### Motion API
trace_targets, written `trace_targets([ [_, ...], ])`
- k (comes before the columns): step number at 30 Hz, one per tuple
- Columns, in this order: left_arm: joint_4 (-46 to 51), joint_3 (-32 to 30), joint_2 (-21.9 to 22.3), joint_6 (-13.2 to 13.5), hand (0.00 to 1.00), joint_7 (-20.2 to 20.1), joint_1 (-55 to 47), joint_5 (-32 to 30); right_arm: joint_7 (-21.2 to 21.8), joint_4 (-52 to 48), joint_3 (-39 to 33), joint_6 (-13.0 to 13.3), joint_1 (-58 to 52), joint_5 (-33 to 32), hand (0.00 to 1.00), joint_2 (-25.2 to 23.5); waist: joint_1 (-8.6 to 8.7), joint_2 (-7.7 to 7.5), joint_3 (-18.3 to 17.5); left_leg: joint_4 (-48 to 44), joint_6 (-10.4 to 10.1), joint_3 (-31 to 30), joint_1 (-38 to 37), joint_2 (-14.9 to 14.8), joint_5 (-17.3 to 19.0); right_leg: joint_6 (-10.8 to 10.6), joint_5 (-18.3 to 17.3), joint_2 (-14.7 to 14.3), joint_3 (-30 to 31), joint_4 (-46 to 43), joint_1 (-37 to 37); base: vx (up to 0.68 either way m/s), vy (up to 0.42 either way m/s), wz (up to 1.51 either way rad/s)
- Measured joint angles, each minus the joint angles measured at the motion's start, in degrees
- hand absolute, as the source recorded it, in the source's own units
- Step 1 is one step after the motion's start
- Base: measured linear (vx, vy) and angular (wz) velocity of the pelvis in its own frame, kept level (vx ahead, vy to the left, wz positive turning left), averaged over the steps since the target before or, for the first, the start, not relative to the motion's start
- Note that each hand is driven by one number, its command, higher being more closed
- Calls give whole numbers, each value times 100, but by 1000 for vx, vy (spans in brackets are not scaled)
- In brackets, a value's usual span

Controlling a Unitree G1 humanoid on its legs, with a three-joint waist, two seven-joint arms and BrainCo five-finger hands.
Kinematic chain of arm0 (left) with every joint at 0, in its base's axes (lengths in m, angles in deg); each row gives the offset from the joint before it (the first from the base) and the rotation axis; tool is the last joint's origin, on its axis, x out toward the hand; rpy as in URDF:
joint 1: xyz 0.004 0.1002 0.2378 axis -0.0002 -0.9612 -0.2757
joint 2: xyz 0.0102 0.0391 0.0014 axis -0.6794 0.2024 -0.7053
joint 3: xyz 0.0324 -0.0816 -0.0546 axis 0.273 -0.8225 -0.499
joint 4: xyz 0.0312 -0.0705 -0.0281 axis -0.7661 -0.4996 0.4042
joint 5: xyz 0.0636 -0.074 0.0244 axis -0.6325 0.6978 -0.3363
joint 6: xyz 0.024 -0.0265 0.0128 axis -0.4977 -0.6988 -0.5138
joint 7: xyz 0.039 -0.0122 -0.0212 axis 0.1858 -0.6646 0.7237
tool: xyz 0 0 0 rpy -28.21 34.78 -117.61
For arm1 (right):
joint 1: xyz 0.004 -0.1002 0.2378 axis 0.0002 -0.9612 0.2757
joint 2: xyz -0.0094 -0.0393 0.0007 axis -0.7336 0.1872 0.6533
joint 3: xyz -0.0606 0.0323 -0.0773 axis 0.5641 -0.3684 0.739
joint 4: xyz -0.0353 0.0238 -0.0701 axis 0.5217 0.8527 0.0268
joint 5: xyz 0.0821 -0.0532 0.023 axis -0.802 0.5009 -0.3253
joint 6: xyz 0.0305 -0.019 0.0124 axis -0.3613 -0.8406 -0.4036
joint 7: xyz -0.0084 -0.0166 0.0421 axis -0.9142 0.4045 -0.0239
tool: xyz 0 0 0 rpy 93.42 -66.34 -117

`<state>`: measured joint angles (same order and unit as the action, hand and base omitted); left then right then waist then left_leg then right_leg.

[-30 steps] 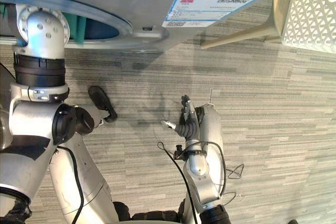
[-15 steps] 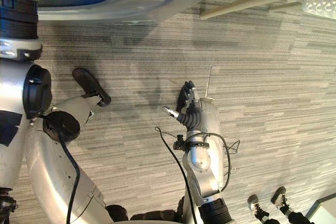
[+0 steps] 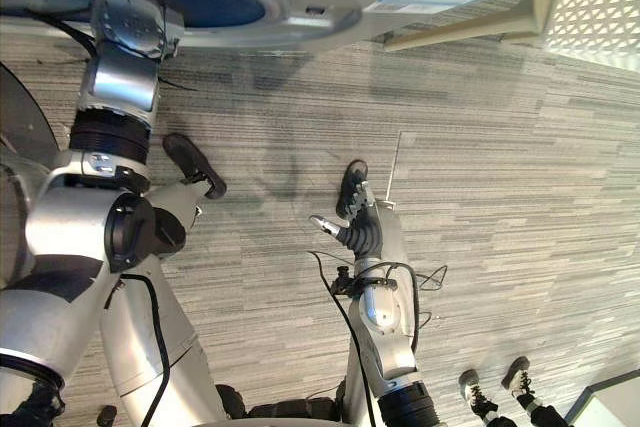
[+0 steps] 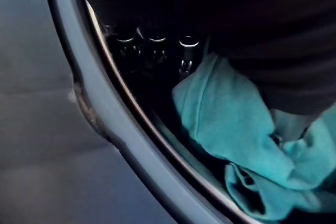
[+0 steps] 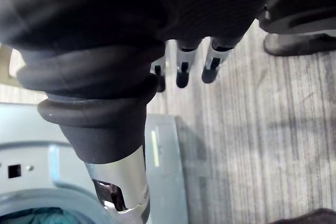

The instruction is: Pick up the laundry basket with both hands and put the clothes into the washing machine.

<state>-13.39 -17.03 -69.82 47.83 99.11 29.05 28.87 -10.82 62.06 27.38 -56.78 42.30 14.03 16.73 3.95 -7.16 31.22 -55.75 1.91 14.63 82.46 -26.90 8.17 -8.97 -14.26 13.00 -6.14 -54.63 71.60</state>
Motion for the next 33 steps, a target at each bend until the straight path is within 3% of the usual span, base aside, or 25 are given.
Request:
trace_targets([
  [2, 53, -225, 74, -7, 0, 31, -129, 295, 90, -27, 19, -60, -5, 9, 0, 47, 10, -89, -68, 197, 8, 5, -158, 24, -117, 30, 22, -14, -79, 125, -154, 37, -32, 9],
  [6, 239, -278, 115, 266, 0, 91, -548, 1345, 97, -229, -46, -108, -123, 21, 0, 154, -1, -106, -87, 538, 24, 12, -537, 112, -277, 40, 38, -10, -202, 339, -526, 43, -31, 14],
  [10, 355, -321, 274, 632, 0, 95, -1248, 2150, 90, -240, -117, -185, -334, 75, 0, 169, -19, -74, -489, 724, 30, 4, -693, 191, -328, 74, 24, -3, -295, 488, -683, 75, -2, 6],
  [15, 710, -322, 460, 852, 0, -73, -2027, 3232, 85, -461, -290, -205, -444, 84, 0, 182, -179, -12, -559, 791, 18, 7, -886, 211, -329, 132, -38, 13, -341, 524, -872, 33, 0, 4],
  [20, 709, -257, 494, 820, 0, -6, -2239, 3300, 72, -408, -330, -319, -447, 84, 0, 291, -234, -12, -559, 922, -70, 7, -914, 291, -348, 149, -86, 95, -384, 473, -869, -14, -4, 14],
  [23, 667, -188, 567, 505, 0, 177, -1871, 2860, 57, -390, -332, -315, -448, 85, 0, 302, -255, -12, -559, 933, -80, 13, -903, 290, -353, 159, -91, 103, -392, 491, -866, -7, -1, 2],
  [26, 589, -28, 554, -90, 0, 613, -1310, 2470, 60, -337, -288, -290, -447, 83, 0, 431, -253, -12, -559, 955, -81, 18, -815, 288, -354, 141, -69, 93, -410, 567, -808, -3, 17, -1],
  [29, 589, 215, 416, -508, 0, 875, -1030, 2332, 69, -143, -259, -242, -464, 74, 0, 482, -266, -12, -559, 930, -85, -23, -699, 286, -374, 114, -42, 92, -485, 611, -771, 12, 21, 2],
  [33, 569, 764, 103, -701, 0, 1078, -520, 2375, 78, -143, -273, -112, -496, 52, 0, 490, -290, -16, -557, 780, 16, -54, -438, 281, -434, 82, -22, 103, -497, 587, -592, 18, 33, -2],
])
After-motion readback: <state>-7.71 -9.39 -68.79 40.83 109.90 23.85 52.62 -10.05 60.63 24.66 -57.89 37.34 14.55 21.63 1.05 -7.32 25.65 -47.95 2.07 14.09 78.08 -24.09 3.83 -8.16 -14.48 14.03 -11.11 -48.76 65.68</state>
